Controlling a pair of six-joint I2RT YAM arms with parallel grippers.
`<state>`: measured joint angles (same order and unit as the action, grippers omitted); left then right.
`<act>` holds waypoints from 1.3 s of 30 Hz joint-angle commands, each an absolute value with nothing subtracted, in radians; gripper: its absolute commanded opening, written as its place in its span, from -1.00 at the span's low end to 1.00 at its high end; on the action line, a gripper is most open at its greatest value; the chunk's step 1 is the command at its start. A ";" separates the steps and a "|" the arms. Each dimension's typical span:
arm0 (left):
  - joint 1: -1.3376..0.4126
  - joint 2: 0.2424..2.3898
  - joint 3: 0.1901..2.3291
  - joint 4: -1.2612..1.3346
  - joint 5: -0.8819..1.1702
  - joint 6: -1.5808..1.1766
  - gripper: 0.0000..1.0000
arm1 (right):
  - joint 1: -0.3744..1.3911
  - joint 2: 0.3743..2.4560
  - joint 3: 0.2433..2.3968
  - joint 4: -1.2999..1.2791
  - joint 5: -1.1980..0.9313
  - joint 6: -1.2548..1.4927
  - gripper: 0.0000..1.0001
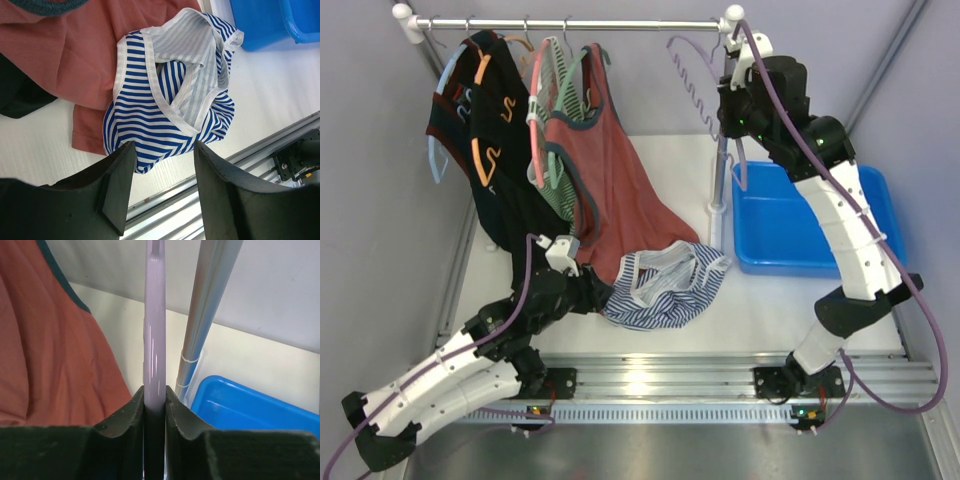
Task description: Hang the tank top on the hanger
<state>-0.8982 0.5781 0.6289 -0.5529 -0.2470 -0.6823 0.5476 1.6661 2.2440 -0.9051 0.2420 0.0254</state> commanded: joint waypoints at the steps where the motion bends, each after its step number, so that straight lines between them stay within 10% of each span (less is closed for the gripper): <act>1: -0.902 0.568 0.649 -0.554 -0.242 -0.690 0.11 | 0.540 1.666 2.246 -0.870 0.268 0.018 -0.66; 5: -0.902 0.569 0.649 -0.554 -0.244 -0.693 0.11 | 0.538 1.661 2.247 -0.867 0.278 0.020 -1.00; 39: -0.902 0.589 0.644 -0.519 -0.225 -0.698 0.14 | 0.554 1.502 2.160 -0.718 0.195 0.084 -1.00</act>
